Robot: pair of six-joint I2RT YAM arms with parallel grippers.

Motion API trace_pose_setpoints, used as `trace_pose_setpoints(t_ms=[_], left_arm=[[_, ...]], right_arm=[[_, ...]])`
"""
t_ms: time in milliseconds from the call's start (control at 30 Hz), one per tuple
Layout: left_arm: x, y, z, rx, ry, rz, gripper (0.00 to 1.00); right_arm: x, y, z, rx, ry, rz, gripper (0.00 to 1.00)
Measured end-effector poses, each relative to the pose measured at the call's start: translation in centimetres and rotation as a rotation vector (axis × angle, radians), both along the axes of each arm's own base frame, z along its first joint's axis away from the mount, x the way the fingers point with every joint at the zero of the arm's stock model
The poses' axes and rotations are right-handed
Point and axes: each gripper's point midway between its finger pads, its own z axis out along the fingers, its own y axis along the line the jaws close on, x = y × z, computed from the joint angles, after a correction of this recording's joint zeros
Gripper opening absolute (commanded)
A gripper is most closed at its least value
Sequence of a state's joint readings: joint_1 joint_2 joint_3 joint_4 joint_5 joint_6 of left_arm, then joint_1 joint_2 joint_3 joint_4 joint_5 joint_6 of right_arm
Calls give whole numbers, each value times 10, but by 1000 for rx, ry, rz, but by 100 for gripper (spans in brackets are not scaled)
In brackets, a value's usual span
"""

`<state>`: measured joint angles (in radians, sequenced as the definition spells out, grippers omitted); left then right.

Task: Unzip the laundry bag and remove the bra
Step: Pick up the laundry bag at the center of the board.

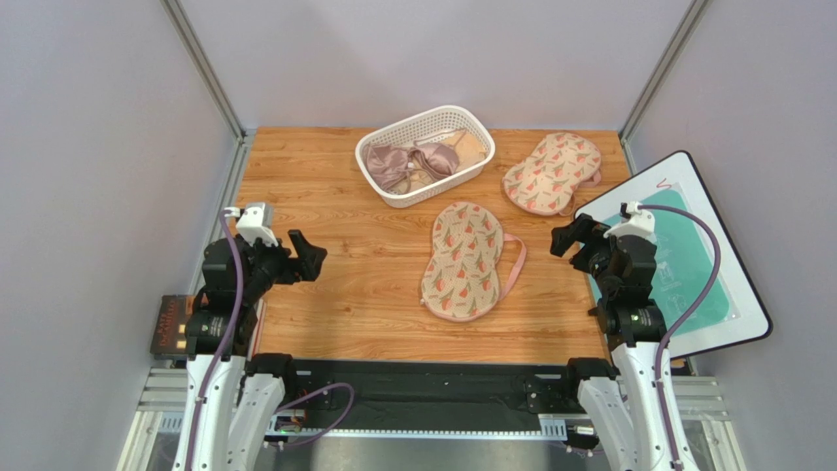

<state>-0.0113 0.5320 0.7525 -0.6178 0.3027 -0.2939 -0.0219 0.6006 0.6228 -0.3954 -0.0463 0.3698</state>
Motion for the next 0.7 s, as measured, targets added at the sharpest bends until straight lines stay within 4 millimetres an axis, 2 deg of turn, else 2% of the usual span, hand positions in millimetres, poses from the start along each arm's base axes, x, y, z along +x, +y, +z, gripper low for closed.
trace_pose_setpoints(t_ms=[233,500,600,700], left_arm=[[1,4,0,10,-5,25,95],[1,1,-3,0,9,6,86],[2,-6,-8,4,35,-20,85],[-2,-26,-17,19,72,-98,85]], right_arm=[[0,0,0,0,0,0,95],[0,0,0,0,0,2,93],[1,1,-2,3,8,8,92],[2,3,-5,6,19,16,92]])
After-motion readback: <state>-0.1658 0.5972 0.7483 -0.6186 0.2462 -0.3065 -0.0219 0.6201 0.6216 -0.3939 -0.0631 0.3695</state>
